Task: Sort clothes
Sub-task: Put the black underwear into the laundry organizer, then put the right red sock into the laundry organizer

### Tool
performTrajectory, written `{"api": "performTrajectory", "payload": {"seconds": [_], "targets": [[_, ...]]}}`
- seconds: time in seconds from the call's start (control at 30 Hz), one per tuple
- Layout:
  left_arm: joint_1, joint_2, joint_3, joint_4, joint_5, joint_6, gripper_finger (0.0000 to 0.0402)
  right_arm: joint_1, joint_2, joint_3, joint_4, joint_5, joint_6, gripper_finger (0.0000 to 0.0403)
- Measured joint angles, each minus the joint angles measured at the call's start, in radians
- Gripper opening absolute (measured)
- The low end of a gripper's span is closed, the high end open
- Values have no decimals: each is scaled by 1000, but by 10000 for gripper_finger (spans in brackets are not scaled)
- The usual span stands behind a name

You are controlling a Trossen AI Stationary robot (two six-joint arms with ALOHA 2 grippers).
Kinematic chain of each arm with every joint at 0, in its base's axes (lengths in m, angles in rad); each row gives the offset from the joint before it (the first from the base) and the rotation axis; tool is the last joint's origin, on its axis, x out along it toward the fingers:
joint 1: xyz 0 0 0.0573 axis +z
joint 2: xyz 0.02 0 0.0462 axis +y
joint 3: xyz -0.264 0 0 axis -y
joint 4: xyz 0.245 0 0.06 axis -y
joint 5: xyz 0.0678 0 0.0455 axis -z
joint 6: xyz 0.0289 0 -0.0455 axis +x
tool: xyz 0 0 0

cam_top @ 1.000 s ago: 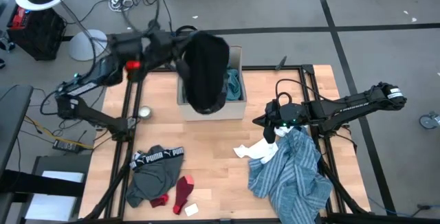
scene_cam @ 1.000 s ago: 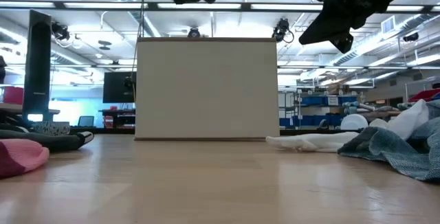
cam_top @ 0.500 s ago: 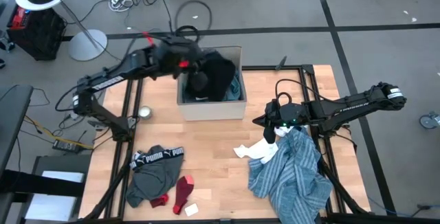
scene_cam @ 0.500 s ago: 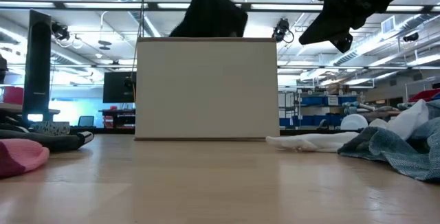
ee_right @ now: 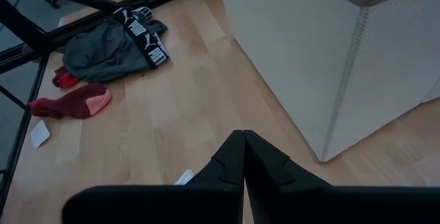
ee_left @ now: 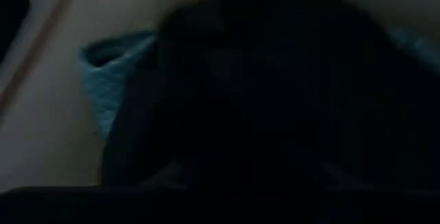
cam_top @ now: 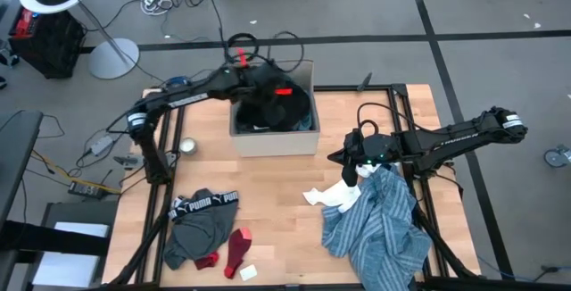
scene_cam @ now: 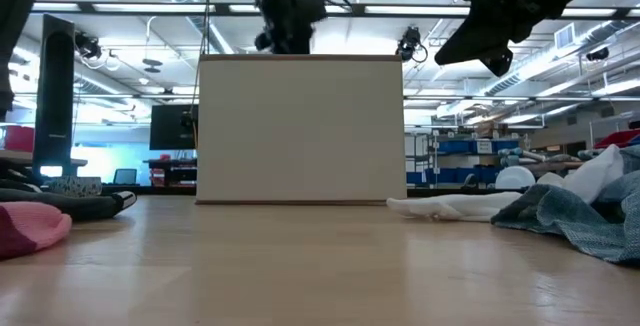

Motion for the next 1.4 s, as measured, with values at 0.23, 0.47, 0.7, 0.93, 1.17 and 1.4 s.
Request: {"api": "performTrajectory", "payload": {"seconds": [0.23, 0.47, 0.7, 0.93, 1.17, 1.4], "targets": [[17, 128, 0, 37, 76, 22, 140, 0, 0, 0, -1, 0, 0, 6], [54, 235, 2, 156, 304, -52, 140, 0, 0, 0, 0, 0, 0, 5], [80, 282, 3, 222, 375, -136, 140, 0, 0, 0, 4, 0, -1, 8], [69, 176, -2, 201, 294, -113, 140, 1, 0, 0, 0, -10, -2, 5], [10, -73, -2, 108, 269, -54, 140, 1, 0, 0, 1, -10, -20, 10], [-165, -321, -18, -9, 128, -84, 140, 1, 0, 0, 2, -10, -28, 13]]}}
